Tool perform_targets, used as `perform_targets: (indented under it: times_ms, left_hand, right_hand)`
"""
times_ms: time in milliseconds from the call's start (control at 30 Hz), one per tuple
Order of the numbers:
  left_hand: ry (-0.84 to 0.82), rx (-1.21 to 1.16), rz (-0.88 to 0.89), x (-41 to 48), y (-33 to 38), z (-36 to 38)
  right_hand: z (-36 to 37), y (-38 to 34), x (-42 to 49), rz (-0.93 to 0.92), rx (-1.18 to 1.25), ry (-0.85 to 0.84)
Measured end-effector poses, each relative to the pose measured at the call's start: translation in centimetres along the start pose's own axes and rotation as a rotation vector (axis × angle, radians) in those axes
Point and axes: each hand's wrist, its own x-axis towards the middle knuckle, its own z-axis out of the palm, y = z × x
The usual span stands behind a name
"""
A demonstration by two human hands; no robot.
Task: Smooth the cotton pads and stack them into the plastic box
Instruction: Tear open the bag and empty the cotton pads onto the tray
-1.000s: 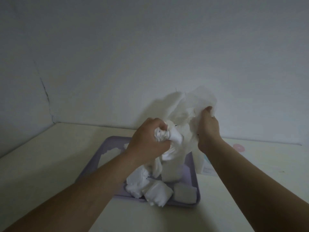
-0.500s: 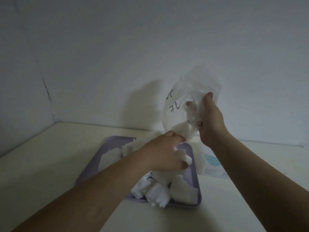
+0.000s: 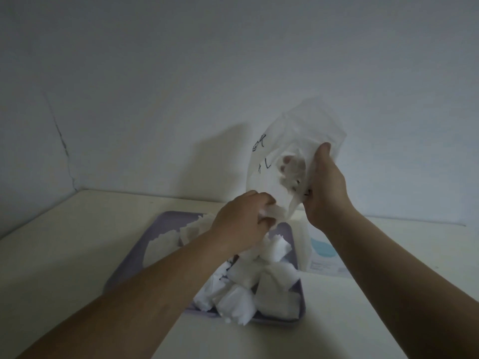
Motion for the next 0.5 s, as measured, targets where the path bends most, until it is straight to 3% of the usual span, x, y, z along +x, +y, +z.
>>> perform_targets:
  times_ms: [100,233,367,500]
  left_hand:
    - [0.013,0.02,-0.091,-0.4,-1.2,-0.4]
    - [-0.172,0.001,-0.192,-0.6,-2.2,-0.5]
    - [0.141,-0.054,-0.14,0.0,-1.6,-1.7]
    - [0.122,-0.185,-0.084,-0.2,-0.7,-2.4]
  right_hand:
    - [-1.4,-0.1,0.2,-0.017,0.09,0.068]
    - [-2.1,0.0,0.4,-0.001,0.206,0.138]
    - [-1.6,0.4,-0.1,-0.038,0.162,0.164]
    - [-1.0,0.1,-0.7,-0.064,0.13,0.14]
